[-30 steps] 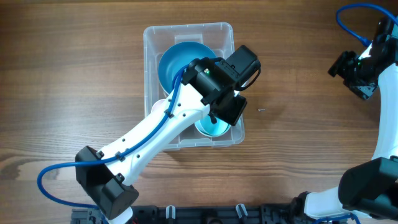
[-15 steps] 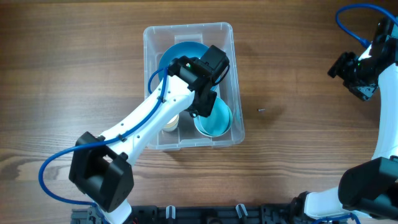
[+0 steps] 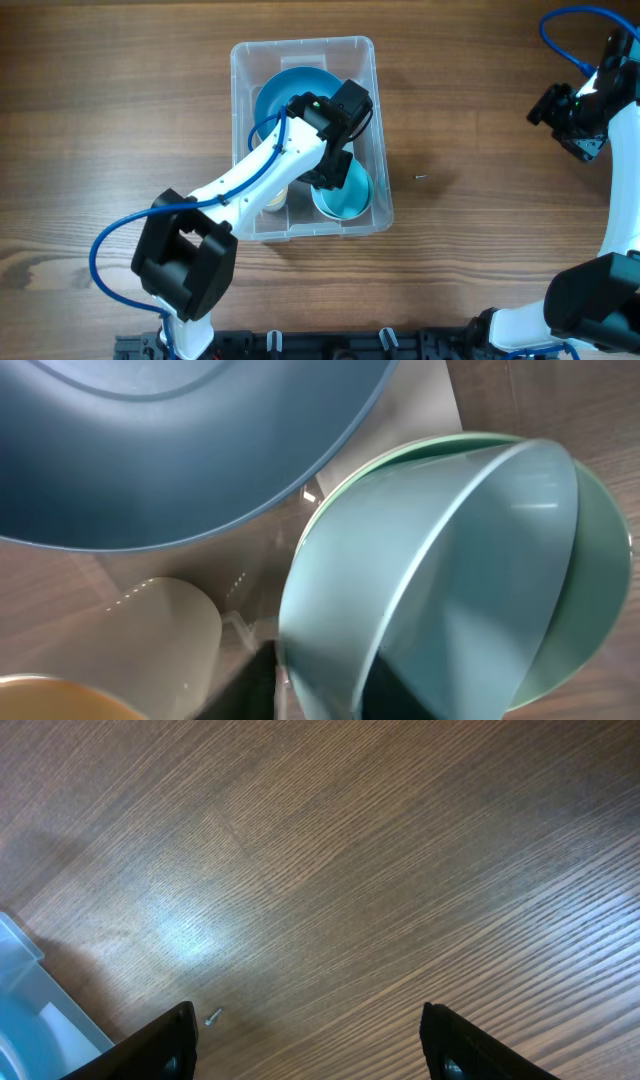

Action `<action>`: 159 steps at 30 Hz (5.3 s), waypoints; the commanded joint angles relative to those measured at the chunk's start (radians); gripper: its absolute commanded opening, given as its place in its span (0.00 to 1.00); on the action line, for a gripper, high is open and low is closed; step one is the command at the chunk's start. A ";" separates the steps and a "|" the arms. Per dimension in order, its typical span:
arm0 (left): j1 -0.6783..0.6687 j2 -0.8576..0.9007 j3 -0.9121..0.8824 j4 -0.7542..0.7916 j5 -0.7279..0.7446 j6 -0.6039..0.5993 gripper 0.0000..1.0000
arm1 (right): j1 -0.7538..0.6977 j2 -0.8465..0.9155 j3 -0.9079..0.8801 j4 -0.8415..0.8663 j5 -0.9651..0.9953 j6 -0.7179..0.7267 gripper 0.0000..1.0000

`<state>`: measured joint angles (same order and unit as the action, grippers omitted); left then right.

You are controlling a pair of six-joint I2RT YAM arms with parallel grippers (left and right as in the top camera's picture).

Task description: Pack container

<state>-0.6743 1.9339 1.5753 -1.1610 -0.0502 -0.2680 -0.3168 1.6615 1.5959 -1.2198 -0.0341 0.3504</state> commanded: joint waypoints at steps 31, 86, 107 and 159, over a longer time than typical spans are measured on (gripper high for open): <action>0.433 -0.095 0.275 0.092 -0.104 -0.112 1.00 | 0.430 -0.027 0.010 0.402 0.032 -0.150 1.00; 0.251 -1.554 -0.675 0.027 -0.216 -0.242 1.00 | 0.552 -1.378 -1.220 1.089 0.058 -0.411 1.00; 0.251 -1.554 -0.675 0.027 -0.216 -0.242 1.00 | 0.432 -1.658 -1.591 1.247 0.108 -0.338 1.00; 0.740 -1.931 -1.570 1.248 0.242 0.388 1.00 | 0.432 -1.645 -1.591 1.230 0.059 -0.373 1.00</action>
<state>0.0593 0.0139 0.0135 0.1055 0.1631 0.0742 0.1204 0.0196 0.0063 0.0071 0.0338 -0.0231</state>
